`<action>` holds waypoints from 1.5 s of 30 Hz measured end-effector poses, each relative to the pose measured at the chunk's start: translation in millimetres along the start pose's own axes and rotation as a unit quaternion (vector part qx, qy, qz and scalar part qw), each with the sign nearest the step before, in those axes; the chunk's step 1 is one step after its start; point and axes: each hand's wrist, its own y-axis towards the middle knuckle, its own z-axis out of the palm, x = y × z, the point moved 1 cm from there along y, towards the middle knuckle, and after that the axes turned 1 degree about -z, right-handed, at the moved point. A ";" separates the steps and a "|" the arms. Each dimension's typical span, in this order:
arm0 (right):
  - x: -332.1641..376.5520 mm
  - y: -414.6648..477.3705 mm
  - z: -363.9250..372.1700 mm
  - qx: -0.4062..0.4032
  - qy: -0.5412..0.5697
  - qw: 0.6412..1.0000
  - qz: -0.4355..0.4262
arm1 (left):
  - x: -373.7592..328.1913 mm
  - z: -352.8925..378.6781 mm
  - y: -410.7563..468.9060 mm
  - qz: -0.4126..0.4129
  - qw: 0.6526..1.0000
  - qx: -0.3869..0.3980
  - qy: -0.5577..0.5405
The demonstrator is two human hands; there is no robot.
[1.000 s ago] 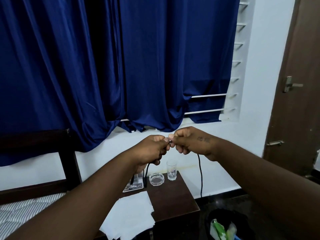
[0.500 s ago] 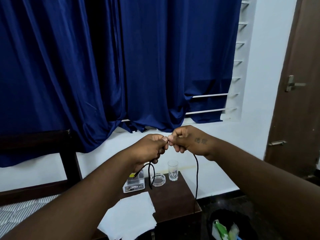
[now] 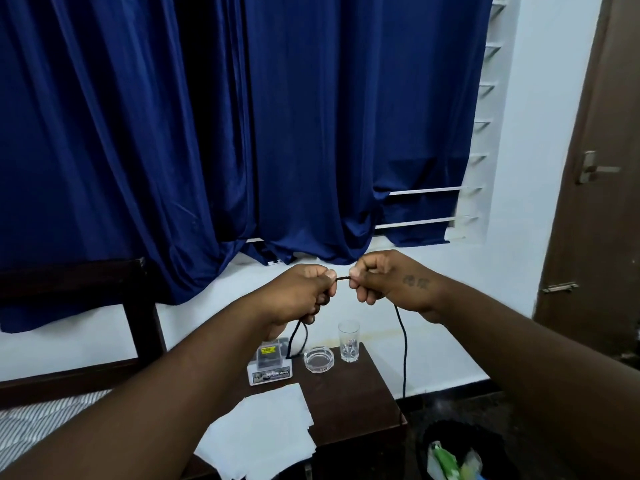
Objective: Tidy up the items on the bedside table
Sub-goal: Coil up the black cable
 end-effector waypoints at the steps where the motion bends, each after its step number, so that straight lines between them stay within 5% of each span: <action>1: -1.2 -1.4 -2.4 -0.001 0.004 1.000 0.006 | 0.1 -1.6 -0.4 0.001 1.000 -0.003 -0.001; 45: 11.6 9.3 1.1 0.011 -0.018 0.999 -0.041 | -17.5 -16.2 -1.6 0.009 0.998 -0.024 0.051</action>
